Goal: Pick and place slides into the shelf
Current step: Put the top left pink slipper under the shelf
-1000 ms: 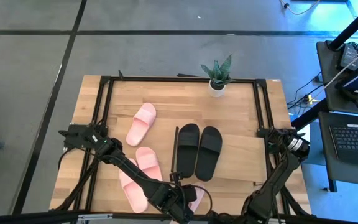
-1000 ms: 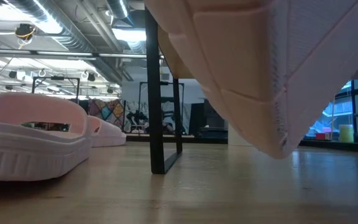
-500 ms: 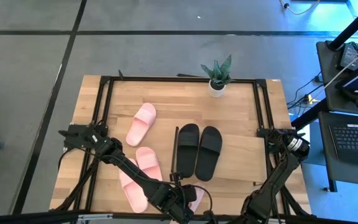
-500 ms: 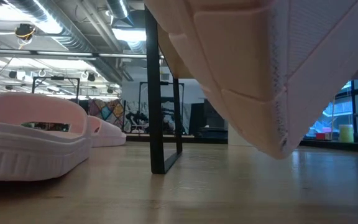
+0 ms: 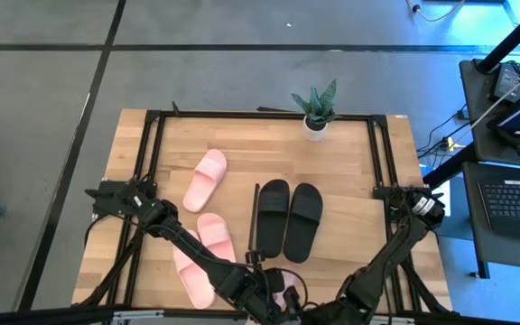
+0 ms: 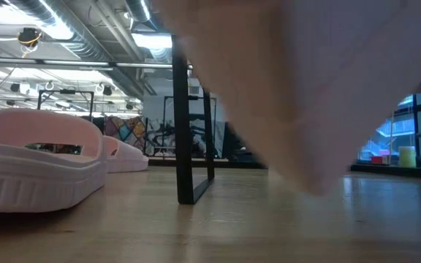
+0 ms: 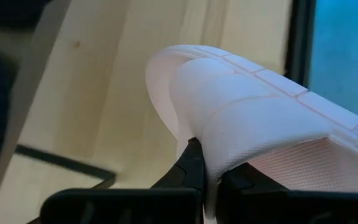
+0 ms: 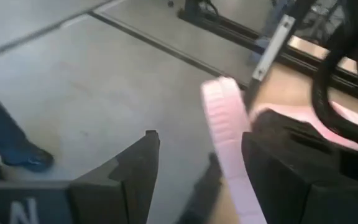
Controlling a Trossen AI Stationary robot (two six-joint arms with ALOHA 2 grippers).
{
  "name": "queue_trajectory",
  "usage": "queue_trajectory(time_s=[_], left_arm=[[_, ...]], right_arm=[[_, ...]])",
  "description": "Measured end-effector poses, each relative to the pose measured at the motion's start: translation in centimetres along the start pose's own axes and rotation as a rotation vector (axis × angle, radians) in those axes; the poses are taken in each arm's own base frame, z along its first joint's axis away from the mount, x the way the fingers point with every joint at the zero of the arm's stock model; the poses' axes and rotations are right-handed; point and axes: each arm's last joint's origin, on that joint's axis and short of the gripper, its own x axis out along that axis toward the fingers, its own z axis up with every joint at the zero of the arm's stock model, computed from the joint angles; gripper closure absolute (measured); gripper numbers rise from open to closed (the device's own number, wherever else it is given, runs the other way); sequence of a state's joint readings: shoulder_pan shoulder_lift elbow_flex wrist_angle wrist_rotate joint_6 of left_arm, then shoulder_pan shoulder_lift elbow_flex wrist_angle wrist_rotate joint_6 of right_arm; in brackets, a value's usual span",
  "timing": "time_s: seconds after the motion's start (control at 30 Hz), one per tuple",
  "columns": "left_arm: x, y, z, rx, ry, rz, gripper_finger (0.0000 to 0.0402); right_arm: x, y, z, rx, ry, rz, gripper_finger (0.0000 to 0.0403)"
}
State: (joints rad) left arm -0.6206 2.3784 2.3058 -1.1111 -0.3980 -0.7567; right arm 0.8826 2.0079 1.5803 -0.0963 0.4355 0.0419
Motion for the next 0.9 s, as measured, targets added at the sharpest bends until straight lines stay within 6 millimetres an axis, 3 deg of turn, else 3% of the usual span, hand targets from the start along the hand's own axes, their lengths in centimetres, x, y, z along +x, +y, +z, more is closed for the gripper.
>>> queue_trajectory(time_s=[0.33, 0.57, 0.9], left_arm=[[0.3, 0.9, 0.0, -0.042, 0.048, 0.044, 0.0401], [-0.4, -0.4, -1.0, -0.02, 0.09, -0.031, 0.0401], [-0.3, -0.5, -0.6, -0.041, 0.052, -0.048, 0.0401]], right_arm=[[-0.2, -0.4, -1.0, -0.1, 0.107, -0.11, 0.0175], [-0.4, -0.3, -2.1, -0.091, 0.199, -0.141, 0.0175], [-0.4, -0.4, -2.1, -0.121, 0.194, -0.162, 0.0175]])
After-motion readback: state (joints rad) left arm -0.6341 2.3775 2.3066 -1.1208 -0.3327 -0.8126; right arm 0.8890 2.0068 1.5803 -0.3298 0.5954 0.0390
